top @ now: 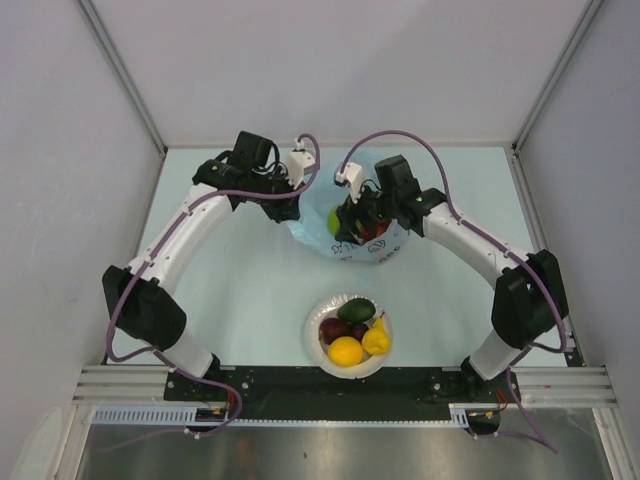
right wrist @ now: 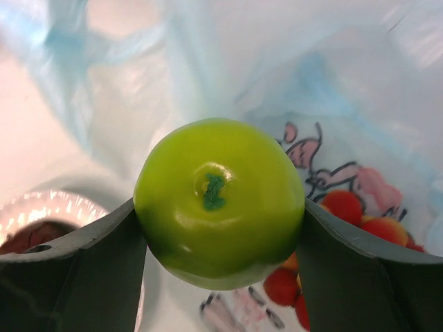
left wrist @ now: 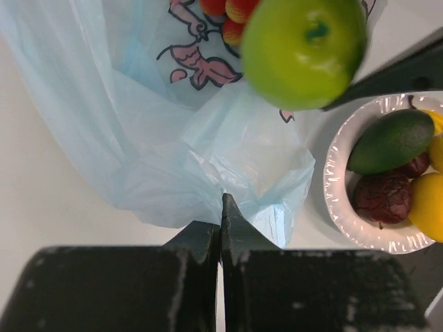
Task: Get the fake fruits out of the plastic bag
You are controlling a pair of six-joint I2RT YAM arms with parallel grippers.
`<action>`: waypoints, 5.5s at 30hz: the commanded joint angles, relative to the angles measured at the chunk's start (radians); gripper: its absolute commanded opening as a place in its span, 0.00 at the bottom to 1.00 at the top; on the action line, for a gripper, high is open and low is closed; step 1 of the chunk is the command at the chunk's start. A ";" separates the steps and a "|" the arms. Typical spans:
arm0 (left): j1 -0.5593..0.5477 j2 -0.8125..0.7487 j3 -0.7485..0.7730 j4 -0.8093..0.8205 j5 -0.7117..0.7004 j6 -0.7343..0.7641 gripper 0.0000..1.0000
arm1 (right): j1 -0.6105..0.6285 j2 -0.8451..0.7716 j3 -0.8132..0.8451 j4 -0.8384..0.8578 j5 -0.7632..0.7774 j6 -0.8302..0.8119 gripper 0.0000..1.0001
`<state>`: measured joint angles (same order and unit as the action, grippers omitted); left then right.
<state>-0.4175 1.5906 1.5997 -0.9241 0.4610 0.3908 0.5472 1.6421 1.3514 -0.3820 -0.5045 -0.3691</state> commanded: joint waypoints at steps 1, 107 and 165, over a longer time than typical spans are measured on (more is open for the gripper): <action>0.003 0.020 0.048 0.004 -0.047 0.057 0.00 | 0.005 -0.161 -0.064 -0.052 -0.072 -0.082 0.42; 0.102 -0.353 -0.254 0.242 0.288 -0.240 0.34 | 0.476 -0.298 -0.221 -0.253 0.317 -0.433 1.00; -0.010 -0.175 -0.334 0.366 0.338 -0.445 0.00 | -0.027 0.148 -0.123 0.192 0.629 -0.996 0.34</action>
<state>-0.4210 1.4033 1.2091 -0.5919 0.7887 -0.0528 0.4984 1.8793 1.1763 -0.2356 0.2337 -1.3861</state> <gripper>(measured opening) 0.004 0.458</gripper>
